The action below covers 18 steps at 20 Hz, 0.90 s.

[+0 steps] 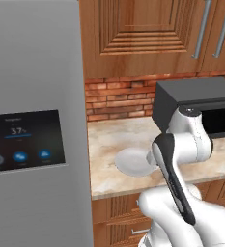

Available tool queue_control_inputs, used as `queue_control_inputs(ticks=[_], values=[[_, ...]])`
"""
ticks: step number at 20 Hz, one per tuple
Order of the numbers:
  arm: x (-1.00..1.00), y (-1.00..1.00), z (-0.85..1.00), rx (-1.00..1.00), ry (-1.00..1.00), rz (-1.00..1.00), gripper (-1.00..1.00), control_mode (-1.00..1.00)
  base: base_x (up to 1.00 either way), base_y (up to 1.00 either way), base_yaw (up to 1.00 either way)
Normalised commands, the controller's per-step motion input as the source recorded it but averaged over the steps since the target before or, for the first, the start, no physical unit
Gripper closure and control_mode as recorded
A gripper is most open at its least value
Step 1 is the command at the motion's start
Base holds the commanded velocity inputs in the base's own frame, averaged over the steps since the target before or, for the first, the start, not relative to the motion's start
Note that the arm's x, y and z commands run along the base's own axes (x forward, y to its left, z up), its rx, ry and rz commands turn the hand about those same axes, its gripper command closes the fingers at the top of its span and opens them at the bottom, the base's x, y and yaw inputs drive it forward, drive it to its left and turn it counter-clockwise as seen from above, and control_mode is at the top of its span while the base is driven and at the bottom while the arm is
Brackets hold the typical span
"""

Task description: Place the potato on the rack of the oven.

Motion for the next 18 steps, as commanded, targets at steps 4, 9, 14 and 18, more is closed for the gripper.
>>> queue_control_inputs(ticks=[4,9,14,18], values=[[-0.68,0.0,0.75,0.0,-0.2,-0.03,1.0,-1.0,0.0,0.0,0.0],[-0.66,0.0,0.07,-0.01,-0.27,0.0,1.0,-1.0,0.0,0.0,0.0],[-0.6,0.0,0.0,0.0,-0.16,0.0,1.0,-1.0,0.0,0.0,0.0],[-0.04,0.0,0.0,0.0,0.0,0.0,1.0,-1.0,0.0,0.0,0.0]])
